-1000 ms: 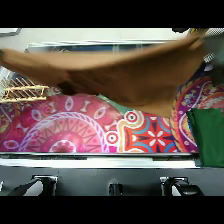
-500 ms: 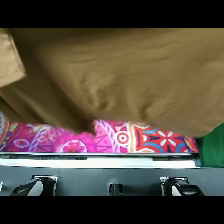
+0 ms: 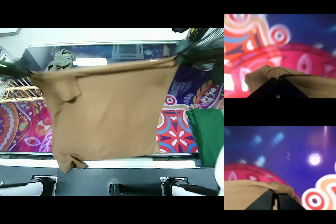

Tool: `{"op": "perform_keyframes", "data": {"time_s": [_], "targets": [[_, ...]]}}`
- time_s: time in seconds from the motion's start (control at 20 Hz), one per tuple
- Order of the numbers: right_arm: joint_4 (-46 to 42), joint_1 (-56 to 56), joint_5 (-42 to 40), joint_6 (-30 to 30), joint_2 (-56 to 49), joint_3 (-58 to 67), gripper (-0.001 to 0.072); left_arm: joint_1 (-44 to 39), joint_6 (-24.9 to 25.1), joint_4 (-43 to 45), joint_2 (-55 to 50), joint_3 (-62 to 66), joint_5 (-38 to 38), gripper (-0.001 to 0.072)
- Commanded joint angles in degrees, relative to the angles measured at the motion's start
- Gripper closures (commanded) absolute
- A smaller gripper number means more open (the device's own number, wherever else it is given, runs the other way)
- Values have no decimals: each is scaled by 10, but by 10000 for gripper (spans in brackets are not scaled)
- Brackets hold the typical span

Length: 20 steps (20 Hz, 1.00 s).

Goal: Fold the clothes and pants, and hang the long-sleeved shirts on hangers.

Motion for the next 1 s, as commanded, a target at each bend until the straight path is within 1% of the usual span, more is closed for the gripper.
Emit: {"op": "perform_keyframes", "data": {"time_s": [0.0, 0.15, 0.25, 0.4, 0.45, 0.5, 0.55, 0.6, 0.7, 0.75, 0.8, 0.85, 0.9, 0.95], "targets": [[13, 1, -28, 0, -159, -2, 682, -36, 3, 3, -171, 6, 40, 690], [35, 1, -75, 0, -256, -2, 681, -57, 3, 0, -253, 42, 55, 689], [52, 1, -93, 0, -297, -2, 681, -67, 4, -8, -277, 54, 66, 689], [68, 1, -114, 0, -318, -2, 680, -77, 4, -9, -286, 61, 78, 686], [70, 0, -115, 0, -316, -1, 679, -77, 3, -10, -286, 66, 73, 657], [73, -5, -108, -2, -308, -1, 617, -75, 3, -9, -284, 76, 59, 564], [74, -12, -91, -14, -297, -1, 476, -69, 3, -9, -282, 93, 37, 486], [76, -27, -63, -45, -278, -1, 359, -61, 4, -9, -278, 112, 10, 439], [80, -65, 10, -118, -238, -1, 347, -38, 10, -9, -257, 145, -53, 432], [89, -90, 55, -161, -216, -1, 348, -27, 33, -9, -235, 145, -81, 432], [111, -119, 81, -172, -194, -3, 349, -16, 47, -10, -213, 139, -102, 432], [140, -146, 87, -181, -172, -13, 348, -2, 38, -12, -184, 121, -107, 432], [159, -172, 101, -203, -148, -32, 348, 9, 39, -12, -155, 95, -108, 432], [170, -195, 108, -213, -125, -62, 348, 22, 39, -18, -121, 56, -108, 432]]}}
